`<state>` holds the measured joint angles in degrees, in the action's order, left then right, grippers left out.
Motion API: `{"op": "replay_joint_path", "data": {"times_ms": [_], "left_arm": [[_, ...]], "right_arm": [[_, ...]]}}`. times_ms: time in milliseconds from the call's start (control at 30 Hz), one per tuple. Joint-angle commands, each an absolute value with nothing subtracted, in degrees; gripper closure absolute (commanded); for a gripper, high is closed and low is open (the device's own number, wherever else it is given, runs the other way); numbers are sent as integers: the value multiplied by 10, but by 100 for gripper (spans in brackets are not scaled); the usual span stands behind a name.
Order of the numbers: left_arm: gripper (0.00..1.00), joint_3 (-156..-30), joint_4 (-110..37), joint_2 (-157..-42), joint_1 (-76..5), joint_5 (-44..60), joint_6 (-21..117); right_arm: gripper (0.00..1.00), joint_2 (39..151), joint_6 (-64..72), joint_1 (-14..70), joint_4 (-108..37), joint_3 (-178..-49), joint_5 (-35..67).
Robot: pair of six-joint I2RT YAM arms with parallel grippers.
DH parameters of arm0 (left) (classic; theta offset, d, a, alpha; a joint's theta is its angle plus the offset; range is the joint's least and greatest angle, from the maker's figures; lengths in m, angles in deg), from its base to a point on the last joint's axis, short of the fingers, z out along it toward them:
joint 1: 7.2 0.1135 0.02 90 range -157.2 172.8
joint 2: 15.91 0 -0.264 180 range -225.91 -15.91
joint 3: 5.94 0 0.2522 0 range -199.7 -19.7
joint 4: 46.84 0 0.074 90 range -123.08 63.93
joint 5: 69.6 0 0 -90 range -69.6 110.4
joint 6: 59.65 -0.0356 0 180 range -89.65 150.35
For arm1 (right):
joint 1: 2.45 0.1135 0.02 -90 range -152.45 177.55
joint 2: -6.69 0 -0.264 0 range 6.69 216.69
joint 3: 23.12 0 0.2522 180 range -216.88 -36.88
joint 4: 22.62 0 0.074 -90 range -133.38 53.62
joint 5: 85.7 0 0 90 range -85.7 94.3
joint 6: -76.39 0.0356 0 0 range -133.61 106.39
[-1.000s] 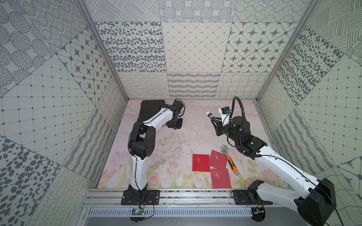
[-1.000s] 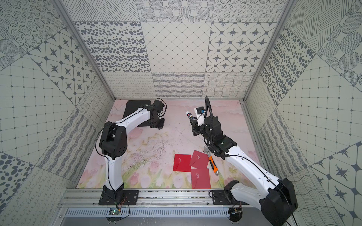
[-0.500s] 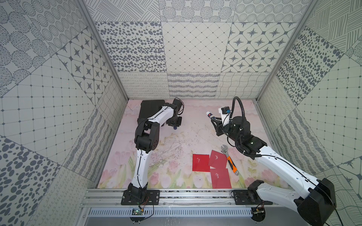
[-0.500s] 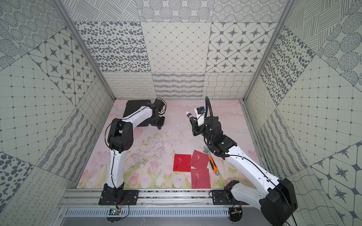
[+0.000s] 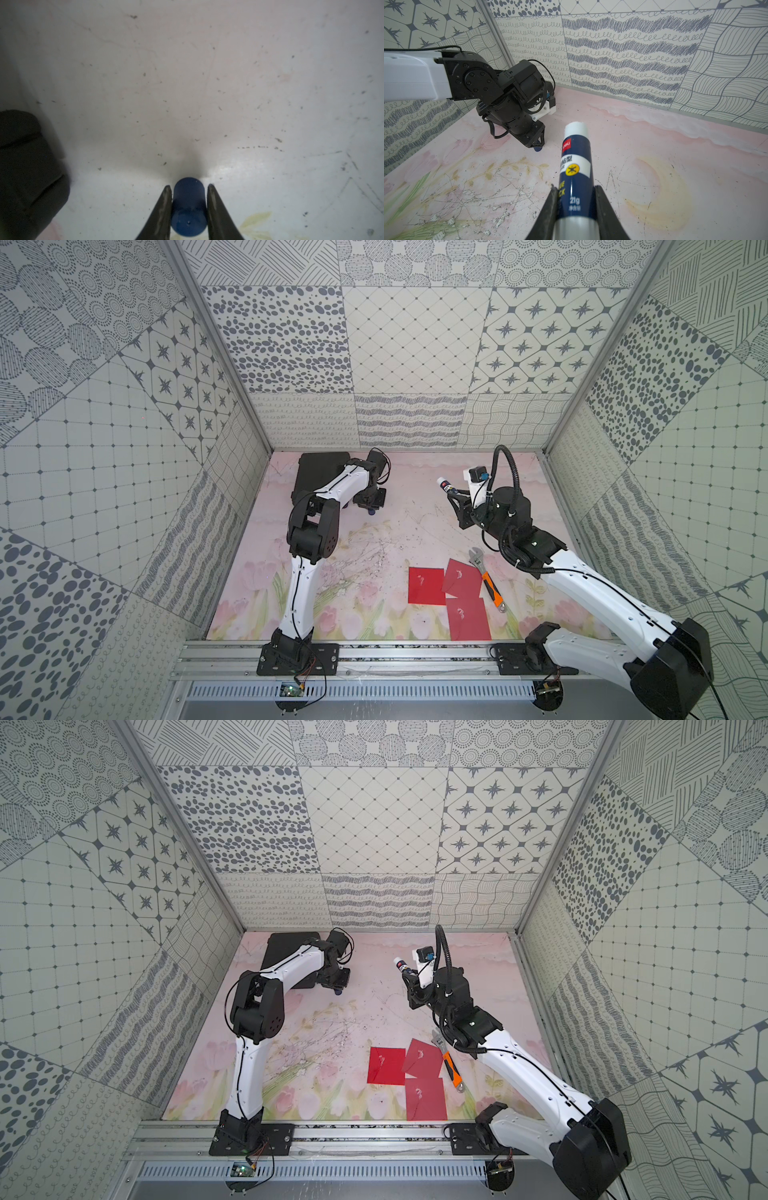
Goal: Seal the envelope with a glue stick
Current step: Pick up the lid from the center of the board.
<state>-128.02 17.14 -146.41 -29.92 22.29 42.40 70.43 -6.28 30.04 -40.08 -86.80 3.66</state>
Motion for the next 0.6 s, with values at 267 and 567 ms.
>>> {"op": "replay_joint_path", "data": {"times_ms": [267, 567], "left_arm": [[77, -1254, 172, -1373, -294, 175, 420], [80, -1174, 72, -1192, -296, 11, 437]], "right_arm": [[86, 695, -54, 298, -376, -885, 50], [86, 667, -58, 298, -356, -895, 102]]}}
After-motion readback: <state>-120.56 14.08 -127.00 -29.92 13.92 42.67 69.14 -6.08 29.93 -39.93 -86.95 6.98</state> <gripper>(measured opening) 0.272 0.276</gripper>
